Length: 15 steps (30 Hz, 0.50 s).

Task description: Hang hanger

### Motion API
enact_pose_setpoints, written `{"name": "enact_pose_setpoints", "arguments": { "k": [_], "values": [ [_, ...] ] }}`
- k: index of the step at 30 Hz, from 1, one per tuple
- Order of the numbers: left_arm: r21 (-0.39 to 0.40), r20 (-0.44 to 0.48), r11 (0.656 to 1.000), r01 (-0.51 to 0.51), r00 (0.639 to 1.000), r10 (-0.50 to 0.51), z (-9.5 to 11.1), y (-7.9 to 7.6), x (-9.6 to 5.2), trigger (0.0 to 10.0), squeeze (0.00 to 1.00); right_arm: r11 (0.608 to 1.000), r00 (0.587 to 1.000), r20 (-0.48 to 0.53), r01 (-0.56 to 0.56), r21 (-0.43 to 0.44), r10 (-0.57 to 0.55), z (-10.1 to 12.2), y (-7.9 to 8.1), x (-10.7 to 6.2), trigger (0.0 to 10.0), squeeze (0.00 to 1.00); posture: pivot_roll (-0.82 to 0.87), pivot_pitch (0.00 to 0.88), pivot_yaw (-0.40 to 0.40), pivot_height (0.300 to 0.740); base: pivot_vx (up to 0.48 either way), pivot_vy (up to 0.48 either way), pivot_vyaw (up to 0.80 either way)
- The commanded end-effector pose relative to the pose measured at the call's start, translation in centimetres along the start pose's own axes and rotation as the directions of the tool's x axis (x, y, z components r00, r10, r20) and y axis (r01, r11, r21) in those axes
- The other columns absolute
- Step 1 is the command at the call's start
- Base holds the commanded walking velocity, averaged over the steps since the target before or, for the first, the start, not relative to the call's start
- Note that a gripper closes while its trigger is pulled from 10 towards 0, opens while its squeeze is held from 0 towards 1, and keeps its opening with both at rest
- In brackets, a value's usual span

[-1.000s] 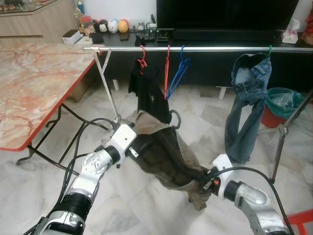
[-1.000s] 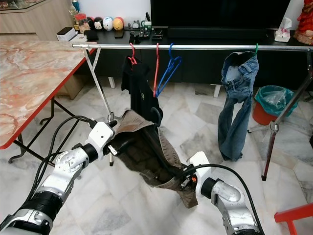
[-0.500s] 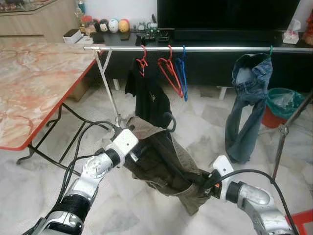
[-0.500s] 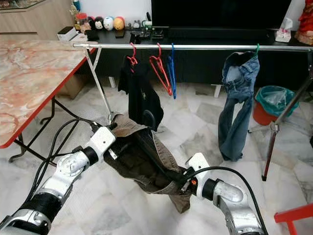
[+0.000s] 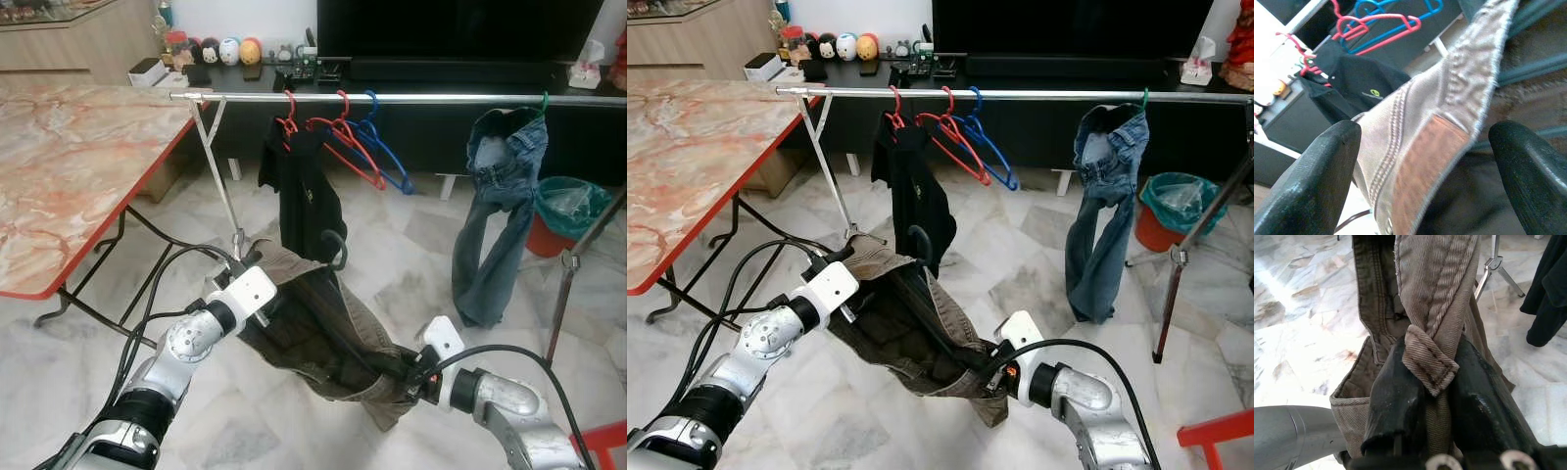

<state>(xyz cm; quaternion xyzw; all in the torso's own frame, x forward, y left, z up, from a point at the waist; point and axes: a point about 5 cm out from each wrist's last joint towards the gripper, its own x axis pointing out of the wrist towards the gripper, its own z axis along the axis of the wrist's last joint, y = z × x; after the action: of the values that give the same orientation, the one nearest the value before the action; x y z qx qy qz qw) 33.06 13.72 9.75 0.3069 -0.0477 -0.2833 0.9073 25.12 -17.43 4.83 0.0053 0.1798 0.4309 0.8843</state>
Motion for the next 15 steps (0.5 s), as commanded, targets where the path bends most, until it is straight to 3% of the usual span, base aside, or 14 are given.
{"name": "enact_pose_setpoints", "arguments": {
  "k": [1, 8, 10, 12, 13, 15],
  "values": [
    [-0.011, -0.011, 1.000, -0.016, 1.000, 0.015, -0.1, 0.2, 0.2, 10.0, 0.00, 0.999, 0.996, 0.082, -0.045, -0.022, 0.047, 1.7, 0.7, 0.5, 10.0, 0.00, 0.05, 0.028, 0.075, 0.740, 0.000, 0.000, 0.00],
    [0.052, -0.050, 0.998, 0.018, 0.999, -0.015, -0.8, -0.3, 0.1, 10.0, 0.00, 0.997, 0.993, 0.088, -0.072, -0.015, 0.073, 1.7, 1.2, 0.6, 10.0, 0.00, 0.05, 0.030, 0.074, 0.740, 0.000, 0.000, 0.00],
    [0.079, -0.079, 0.997, 0.022, 0.997, -0.016, -1.2, -0.4, 0.0, 5.1, 0.00, 0.996, 0.993, 0.085, -0.085, -0.012, 0.085, 1.7, 1.3, 0.6, 10.0, 0.00, 0.05, 0.035, 0.074, 0.740, 0.000, 0.000, 0.00],
    [0.072, -0.077, 0.997, 0.015, 0.997, -0.009, -1.2, -0.3, 0.0, 5.1, 0.00, 0.996, 0.993, 0.086, -0.085, -0.011, 0.086, 1.7, 1.3, 0.5, 10.0, 0.00, 0.05, 0.035, 0.074, 0.740, 0.000, 0.000, 0.00],
    [0.079, -0.075, 0.997, 0.003, 0.997, 0.003, -1.1, -0.2, 0.0, 0.0, 0.00, 0.996, 0.992, 0.090, -0.093, -0.011, 0.093, 1.8, 1.4, 0.4, 10.0, 0.00, 0.05, 0.035, 0.075, 0.740, 0.000, 0.000, 0.00],
    [0.095, -0.074, 0.995, -0.005, 0.997, 0.012, -1.1, -0.1, 0.1, 0.0, 0.00, 0.995, 0.991, 0.090, -0.095, -0.010, 0.095, 1.8, 1.4, 0.4, 10.0, 0.00, 0.05, 0.036, 0.073, 0.740, 0.000, 0.000, 0.00]
  ]
}}
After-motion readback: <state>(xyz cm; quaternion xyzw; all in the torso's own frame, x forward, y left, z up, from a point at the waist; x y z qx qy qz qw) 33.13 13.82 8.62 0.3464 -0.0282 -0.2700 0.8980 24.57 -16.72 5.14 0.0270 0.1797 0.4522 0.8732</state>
